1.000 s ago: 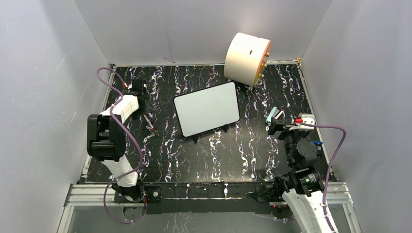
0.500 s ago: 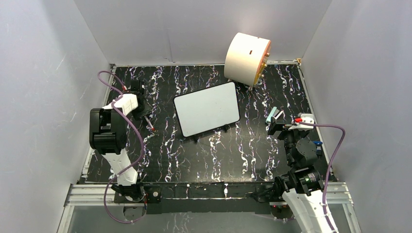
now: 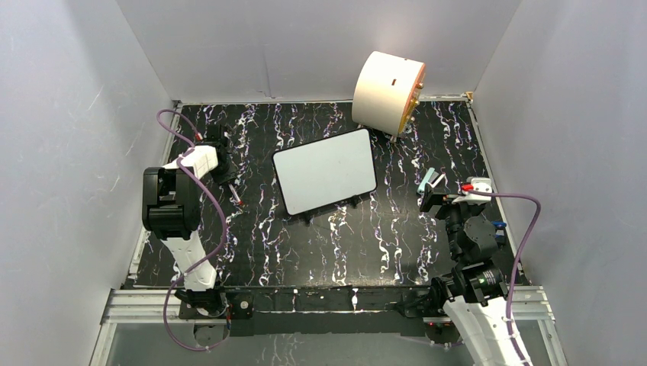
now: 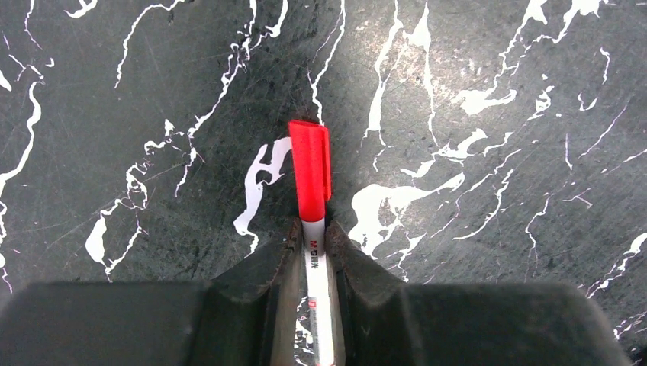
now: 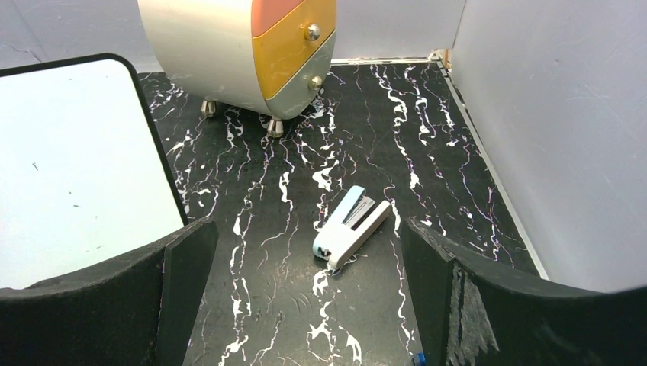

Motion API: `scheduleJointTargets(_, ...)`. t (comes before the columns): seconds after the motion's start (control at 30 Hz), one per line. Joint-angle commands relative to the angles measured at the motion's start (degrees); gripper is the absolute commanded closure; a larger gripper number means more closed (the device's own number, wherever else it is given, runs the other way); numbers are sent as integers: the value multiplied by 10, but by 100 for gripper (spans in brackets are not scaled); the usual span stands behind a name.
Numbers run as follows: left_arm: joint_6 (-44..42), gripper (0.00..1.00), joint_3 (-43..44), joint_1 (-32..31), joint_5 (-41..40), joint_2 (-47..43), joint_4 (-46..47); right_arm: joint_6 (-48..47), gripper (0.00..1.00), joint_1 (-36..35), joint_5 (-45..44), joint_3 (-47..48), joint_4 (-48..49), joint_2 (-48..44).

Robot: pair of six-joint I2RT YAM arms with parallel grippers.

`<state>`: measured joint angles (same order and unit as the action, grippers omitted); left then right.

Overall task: Write a sentence on the whiteboard
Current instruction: Open the whiteboard marker at the center of the board.

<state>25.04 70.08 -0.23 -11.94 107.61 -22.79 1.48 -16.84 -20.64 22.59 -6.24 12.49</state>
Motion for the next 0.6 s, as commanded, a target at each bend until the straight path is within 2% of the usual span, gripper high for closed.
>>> scheduleJointTargets(0.0,-21,86,10,1,4,10,-30,-5,1,2,-4,3,27,7)
scheduleJointTargets(0.27,-23,100,3,1,18,-28,-28,-11,1,3,16,7,38,0)
scheduleJointTargets(0.57,4,100,-8,1,78,-147,-12,19,1,3,75,55,12,41)
